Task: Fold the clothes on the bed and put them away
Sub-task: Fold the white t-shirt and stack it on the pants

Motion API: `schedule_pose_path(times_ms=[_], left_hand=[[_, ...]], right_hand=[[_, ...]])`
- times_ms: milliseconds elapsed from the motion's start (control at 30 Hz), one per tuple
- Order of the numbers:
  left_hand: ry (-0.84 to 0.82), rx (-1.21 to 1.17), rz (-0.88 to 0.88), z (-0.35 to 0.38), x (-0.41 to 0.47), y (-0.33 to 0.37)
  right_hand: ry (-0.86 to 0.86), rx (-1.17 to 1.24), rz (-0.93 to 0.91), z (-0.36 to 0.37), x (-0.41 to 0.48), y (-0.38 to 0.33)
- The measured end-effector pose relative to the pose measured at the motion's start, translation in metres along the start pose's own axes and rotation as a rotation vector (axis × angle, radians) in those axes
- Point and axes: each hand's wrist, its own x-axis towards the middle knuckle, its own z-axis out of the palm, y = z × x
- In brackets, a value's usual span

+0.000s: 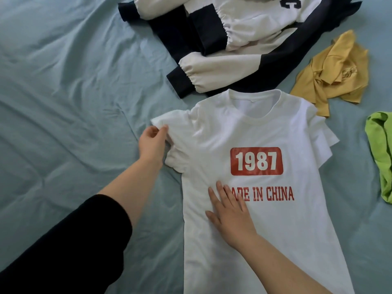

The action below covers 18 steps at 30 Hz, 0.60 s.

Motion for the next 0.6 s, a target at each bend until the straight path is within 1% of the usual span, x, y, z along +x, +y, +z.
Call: schedule_pose_path(times_ms=[67,133,200,233,300,367,400,467,533,600], left_hand=[[0.010,0.016,0.007,-0.011,0.006,0.000],[-0.050,-0.012,-0.088,-0.013,0.011,-0.001],[-0.096,-0.024,-0.151,-0.011,0.016,-0.001],[-0.086,-0.012,-0.129,-0.010,0.018,-0.001],[-0.017,0.114,0.018,-0.008,0.025,0.000],[0.075,0.275,0.173,-0.010,0.029,-0.001],[0.115,0.316,0.208,-0.012,0.032,-0.002],[0.170,0.353,0.219,-0.015,0.036,-0.006],[0.218,0.405,0.189,-0.016,0.038,-0.010],[0.281,0.410,0.131,-0.014,0.036,-0.011]], right_hand=[[-0.012,0.002,-0.001,-0.001,0.000,-0.001],[-0.008,0.003,-0.002,-0.003,0.000,-0.003],[0.075,0.020,0.007,-0.010,0.001,-0.006],[0.151,0.034,0.015,-0.016,0.003,-0.009],[0.292,0.062,0.008,-0.030,0.015,-0.015],[0.337,0.046,-0.014,-0.044,0.042,-0.022],[0.326,0.024,-0.011,-0.051,0.058,-0.025],[0.258,-0.028,0.008,-0.059,0.087,-0.028],[0.164,-0.054,0.016,-0.059,0.106,-0.027],[0.126,-0.058,0.008,-0.054,0.111,-0.023]])
